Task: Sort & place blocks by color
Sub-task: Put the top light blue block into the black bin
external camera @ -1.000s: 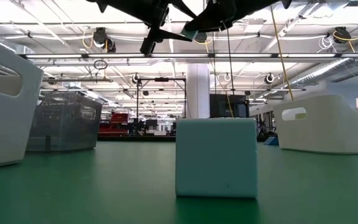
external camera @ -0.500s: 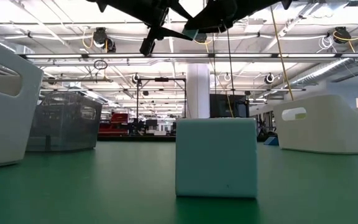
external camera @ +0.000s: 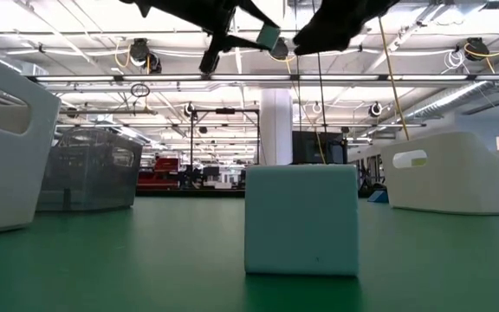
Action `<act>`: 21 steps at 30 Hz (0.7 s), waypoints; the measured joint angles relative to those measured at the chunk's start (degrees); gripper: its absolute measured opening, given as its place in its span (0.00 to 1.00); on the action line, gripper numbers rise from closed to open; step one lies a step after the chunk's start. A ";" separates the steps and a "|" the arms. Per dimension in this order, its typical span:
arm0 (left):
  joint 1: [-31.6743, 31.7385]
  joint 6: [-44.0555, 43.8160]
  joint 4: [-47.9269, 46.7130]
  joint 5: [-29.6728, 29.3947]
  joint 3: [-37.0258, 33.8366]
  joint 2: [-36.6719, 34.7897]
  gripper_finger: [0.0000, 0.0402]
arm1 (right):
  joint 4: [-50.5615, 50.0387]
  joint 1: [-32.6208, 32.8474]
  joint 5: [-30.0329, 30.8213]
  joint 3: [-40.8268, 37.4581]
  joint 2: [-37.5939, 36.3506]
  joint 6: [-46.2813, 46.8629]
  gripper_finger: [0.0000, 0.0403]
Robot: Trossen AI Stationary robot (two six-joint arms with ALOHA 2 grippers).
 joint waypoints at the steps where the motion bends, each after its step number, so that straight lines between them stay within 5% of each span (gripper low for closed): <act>1: 0.00 0.95 1.57 0.02 0.00 0.00 0.34 | -0.83 0.00 0.72 0.00 -0.57 1.19 0.55; 10: -0.28 10.41 24.82 7.50 0.00 -0.11 0.37 | -9.73 0.00 7.76 -0.01 -3.30 8.57 0.55; 21: -3.01 24.54 34.12 12.44 0.00 -0.11 0.35 | -11.19 0.00 9.05 -4.08 -3.22 10.31 0.55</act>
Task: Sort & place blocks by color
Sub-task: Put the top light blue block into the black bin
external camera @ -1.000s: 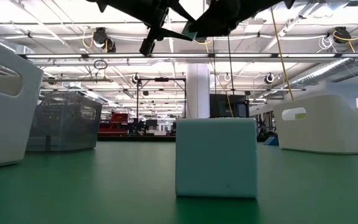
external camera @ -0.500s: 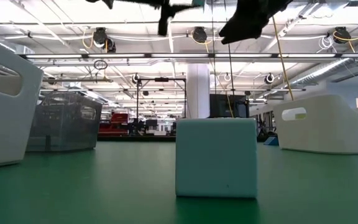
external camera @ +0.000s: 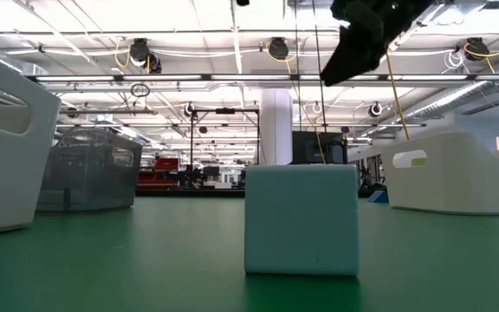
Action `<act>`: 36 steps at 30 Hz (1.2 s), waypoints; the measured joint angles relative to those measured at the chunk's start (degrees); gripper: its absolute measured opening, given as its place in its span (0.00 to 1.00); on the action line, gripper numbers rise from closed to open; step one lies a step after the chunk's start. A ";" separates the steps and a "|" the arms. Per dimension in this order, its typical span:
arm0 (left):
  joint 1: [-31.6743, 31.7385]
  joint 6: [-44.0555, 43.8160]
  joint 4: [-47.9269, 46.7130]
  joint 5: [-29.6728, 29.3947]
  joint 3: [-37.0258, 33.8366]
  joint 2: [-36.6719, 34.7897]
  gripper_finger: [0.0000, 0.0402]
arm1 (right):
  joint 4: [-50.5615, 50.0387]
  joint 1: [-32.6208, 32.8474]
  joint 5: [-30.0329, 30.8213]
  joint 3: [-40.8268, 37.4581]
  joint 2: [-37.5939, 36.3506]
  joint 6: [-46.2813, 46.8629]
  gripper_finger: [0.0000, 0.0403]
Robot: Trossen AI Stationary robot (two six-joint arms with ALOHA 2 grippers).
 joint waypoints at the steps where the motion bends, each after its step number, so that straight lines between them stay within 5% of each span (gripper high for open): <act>1: -0.31 0.67 0.53 0.02 0.00 0.00 0.35 | 0.03 0.00 0.00 -0.62 -0.01 0.04 0.55; 8: -0.92 -0.54 -1.11 -0.18 0.00 0.00 0.35 | 1.97 -0.04 0.00 -4.67 0.03 1.93 0.55; 14: -0.81 -8.65 -12.18 -0.23 -0.02 -1.53 0.34 | 9.12 -0.04 0.00 -7.71 0.01 1.18 0.55; 25: -2.07 -25.17 -56.39 -3.49 0.02 -11.69 0.34 | 25.24 -0.04 -0.25 -12.16 0.01 1.66 0.55; 36: -10.62 -43.48 -101.63 -14.59 0.00 -14.93 0.35 | 44.94 -0.04 -0.35 -20.05 0.06 1.68 0.55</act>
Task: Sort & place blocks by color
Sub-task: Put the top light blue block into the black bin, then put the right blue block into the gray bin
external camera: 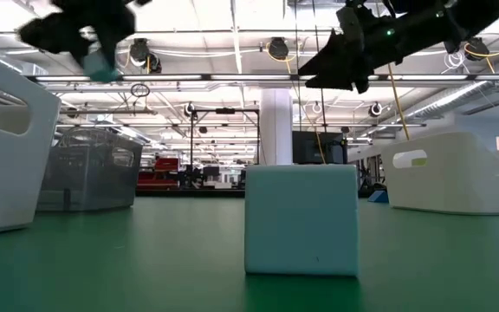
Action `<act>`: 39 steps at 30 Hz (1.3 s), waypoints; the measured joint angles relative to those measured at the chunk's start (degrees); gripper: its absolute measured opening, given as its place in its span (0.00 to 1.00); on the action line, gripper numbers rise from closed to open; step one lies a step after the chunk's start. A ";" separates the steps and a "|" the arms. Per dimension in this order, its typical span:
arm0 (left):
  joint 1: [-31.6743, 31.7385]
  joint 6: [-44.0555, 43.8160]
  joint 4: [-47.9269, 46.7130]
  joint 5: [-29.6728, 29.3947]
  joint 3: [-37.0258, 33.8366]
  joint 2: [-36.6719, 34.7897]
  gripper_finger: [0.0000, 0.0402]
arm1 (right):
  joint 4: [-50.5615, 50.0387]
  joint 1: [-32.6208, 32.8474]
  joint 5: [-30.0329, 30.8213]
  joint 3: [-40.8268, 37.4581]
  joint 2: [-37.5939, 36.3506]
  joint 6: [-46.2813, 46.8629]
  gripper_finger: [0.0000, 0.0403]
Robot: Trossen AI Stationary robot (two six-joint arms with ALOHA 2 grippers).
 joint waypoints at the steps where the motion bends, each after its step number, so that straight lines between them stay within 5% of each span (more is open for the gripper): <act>1: -0.53 -1.63 -3.26 -0.66 -0.01 0.41 0.34 | 2.65 0.00 0.00 -0.87 0.00 0.02 0.55; 7: -2.33 -6.32 -8.41 -3.67 -0.27 2.48 0.35 | 17.66 0.00 0.07 -5.86 -0.04 -0.12 0.55; 11: -2.61 -6.38 -8.21 -3.92 -1.89 4.31 0.39 | 18.86 -0.29 0.07 -6.93 -0.02 -0.17 0.55; 21: -2.50 -8.15 -4.00 -2.55 -6.42 6.76 0.34 | 0.09 -6.79 0.27 -7.00 -0.02 6.71 0.55; 29: -2.58 -9.06 6.09 0.34 -12.16 6.80 0.45 | -19.41 -14.72 -1.43 -7.00 -0.02 7.16 0.55; 39: -2.58 -11.13 12.92 2.59 -18.68 6.80 0.22 | -27.85 -21.98 -7.84 -7.00 -0.02 -0.04 0.55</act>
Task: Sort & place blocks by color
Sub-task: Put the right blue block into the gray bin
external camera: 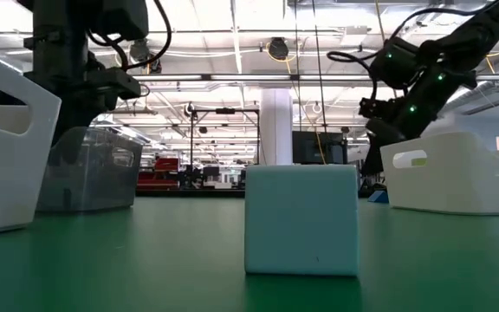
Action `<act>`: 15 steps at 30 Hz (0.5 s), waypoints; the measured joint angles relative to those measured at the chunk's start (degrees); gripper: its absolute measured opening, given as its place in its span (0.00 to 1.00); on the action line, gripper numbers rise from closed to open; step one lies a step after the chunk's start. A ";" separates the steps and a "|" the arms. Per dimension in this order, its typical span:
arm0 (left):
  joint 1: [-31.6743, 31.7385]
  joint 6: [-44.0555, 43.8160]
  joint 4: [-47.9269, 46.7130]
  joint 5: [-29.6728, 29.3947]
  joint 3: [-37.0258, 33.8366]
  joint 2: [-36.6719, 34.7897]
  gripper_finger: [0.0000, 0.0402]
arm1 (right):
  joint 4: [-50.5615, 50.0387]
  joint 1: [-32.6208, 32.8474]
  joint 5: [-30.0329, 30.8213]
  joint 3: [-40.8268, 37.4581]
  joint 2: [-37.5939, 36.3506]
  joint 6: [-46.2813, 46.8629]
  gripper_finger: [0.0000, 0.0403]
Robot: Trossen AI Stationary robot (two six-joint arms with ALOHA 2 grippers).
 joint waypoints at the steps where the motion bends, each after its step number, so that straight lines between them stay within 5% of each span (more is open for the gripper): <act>1: -0.01 -0.01 -0.02 0.00 0.05 0.00 0.20 | -0.49 -0.48 -0.91 0.00 0.00 -0.23 0.55; 9: 0.00 0.29 0.43 2.25 1.34 -0.13 0.22 | -2.19 -2.90 -7.43 0.26 0.00 -0.41 0.60; 15: -0.01 3.50 1.18 3.10 4.74 -0.15 0.31 | -15.46 -4.40 -7.34 8.10 0.00 -6.81 0.64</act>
